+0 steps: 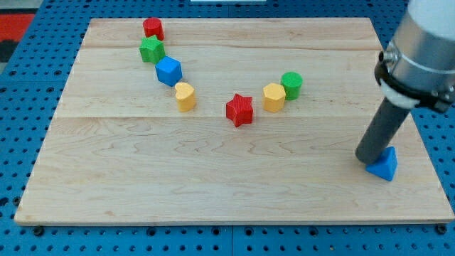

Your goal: Push the yellow hexagon in between the green circle and blue triangle

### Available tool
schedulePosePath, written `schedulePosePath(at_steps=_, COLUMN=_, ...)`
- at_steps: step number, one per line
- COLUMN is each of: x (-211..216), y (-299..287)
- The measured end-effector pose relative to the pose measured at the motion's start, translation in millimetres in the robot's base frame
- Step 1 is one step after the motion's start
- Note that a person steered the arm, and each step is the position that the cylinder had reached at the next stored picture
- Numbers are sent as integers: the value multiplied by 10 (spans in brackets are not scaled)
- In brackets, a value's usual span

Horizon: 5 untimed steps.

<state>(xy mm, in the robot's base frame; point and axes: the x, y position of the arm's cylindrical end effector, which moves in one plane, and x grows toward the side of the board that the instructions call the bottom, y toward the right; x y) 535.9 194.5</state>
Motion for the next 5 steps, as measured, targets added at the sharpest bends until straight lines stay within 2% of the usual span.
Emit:
schedulePosePath(at_steps=1, x=-290, y=-146)
schedulePosePath(at_steps=2, x=-1032, y=-81)
schedulePosePath(at_steps=3, x=-1495, y=-403)
schedulePosePath(at_steps=4, x=-1794, y=-1074)
schedulePosePath(at_steps=5, x=-1854, y=-1567)
